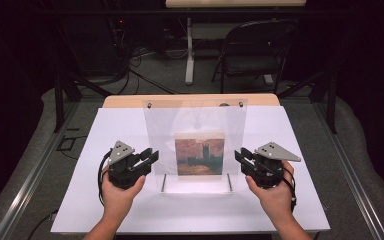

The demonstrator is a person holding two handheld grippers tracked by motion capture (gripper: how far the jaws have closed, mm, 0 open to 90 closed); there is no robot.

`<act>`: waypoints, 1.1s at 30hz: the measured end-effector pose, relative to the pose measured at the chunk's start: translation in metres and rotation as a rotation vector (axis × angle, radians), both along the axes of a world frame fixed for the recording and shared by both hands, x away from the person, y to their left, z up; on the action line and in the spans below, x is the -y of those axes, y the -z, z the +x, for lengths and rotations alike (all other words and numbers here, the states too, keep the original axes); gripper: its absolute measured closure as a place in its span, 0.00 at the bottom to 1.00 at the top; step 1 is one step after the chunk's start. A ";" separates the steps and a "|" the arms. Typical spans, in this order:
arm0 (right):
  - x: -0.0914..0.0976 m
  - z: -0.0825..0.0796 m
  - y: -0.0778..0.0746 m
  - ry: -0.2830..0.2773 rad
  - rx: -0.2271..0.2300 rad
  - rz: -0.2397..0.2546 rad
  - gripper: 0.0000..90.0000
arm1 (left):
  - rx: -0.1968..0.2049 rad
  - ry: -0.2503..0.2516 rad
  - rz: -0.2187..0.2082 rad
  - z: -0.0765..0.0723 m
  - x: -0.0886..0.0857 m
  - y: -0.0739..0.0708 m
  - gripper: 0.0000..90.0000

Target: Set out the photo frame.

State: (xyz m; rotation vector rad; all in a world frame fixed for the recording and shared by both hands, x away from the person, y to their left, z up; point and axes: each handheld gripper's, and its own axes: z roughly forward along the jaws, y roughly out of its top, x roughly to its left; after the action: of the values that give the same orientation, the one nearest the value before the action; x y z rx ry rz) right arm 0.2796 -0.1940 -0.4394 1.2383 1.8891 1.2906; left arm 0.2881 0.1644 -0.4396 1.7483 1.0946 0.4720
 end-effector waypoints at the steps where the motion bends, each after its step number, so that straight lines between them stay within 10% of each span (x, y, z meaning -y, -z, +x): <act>1: 0.000 0.000 0.000 0.000 0.000 0.001 0.82 | -0.001 0.000 0.001 0.000 0.000 0.000 0.79; 33: 0.004 -0.002 0.000 -0.054 0.011 0.031 0.69 | 0.008 0.039 -0.006 -0.001 -0.001 0.001 0.63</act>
State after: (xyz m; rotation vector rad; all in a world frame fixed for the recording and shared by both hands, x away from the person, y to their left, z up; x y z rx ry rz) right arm 0.2779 -0.1975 -0.4399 1.2008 1.9135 1.3563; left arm 0.2874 0.1653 -0.4405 1.7578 1.0537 0.4508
